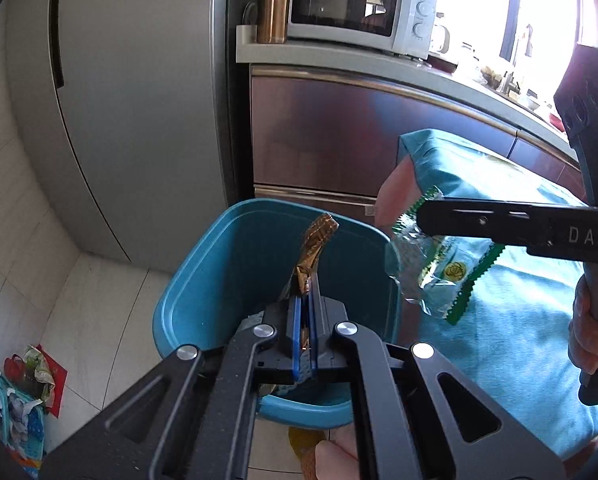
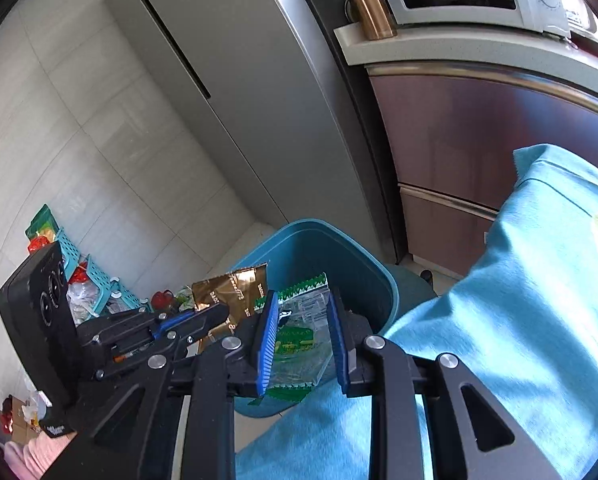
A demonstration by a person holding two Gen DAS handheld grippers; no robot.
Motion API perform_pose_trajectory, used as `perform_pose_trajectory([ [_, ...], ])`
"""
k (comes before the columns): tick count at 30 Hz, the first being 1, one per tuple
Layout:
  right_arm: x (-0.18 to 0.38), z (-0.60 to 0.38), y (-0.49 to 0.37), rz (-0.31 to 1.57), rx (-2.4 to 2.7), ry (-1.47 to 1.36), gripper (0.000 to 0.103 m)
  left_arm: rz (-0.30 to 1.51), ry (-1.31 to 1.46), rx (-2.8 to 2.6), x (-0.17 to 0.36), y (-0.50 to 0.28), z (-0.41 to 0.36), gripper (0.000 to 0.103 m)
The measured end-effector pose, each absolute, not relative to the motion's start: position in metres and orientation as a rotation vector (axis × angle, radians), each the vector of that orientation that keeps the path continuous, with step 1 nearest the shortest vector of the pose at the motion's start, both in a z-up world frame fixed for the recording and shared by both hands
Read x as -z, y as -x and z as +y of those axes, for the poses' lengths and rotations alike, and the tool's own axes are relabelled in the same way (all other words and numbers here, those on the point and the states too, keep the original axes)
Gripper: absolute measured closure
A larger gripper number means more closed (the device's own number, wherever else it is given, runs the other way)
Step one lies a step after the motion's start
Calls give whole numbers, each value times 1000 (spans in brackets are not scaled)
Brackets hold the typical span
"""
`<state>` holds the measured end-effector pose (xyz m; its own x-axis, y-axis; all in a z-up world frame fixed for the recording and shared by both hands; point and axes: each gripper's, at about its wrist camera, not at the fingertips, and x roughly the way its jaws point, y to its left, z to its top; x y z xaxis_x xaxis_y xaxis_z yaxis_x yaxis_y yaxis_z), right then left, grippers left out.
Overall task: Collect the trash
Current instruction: 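Carry both wrappers to the bin and open both tools to drop them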
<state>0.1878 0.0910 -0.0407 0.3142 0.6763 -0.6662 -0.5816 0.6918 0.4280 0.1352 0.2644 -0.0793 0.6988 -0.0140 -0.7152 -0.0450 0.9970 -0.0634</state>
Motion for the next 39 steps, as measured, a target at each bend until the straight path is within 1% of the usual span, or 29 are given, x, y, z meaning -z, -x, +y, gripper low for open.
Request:
perform_pose_trajectory([
  [14,64,119,-208,1024,-791,-75,77,861,87,-45,108,-155,272,100],
  [17,70,121,-212,1038,-784,-80,77,869,96,-46,112,-156,273,97],
  [20,74,121,-214,1046,-779,-89,76,873,106,-56,115,-159,274,97],
  [23,75,122,-215,1047,-773,-99,76,872,115,-63,116,-159,277,89],
  [25,76,121,-216,1044,-772,-106,75,869,122,-67,116,-159,278,81],
  [26,76,120,-216,1045,-771,-111,75,869,126,-71,117,-159,279,79],
  [29,77,118,-217,1047,-771,-120,73,867,139,-78,117,-159,281,77],
  [30,77,118,-217,1043,-768,-123,71,867,143,-79,116,-158,282,77],
  [31,76,117,-217,1039,-766,-125,67,865,147,-78,116,-157,282,77],
  [39,72,103,-211,1018,-779,-151,67,818,156,-64,100,-139,278,74],
])
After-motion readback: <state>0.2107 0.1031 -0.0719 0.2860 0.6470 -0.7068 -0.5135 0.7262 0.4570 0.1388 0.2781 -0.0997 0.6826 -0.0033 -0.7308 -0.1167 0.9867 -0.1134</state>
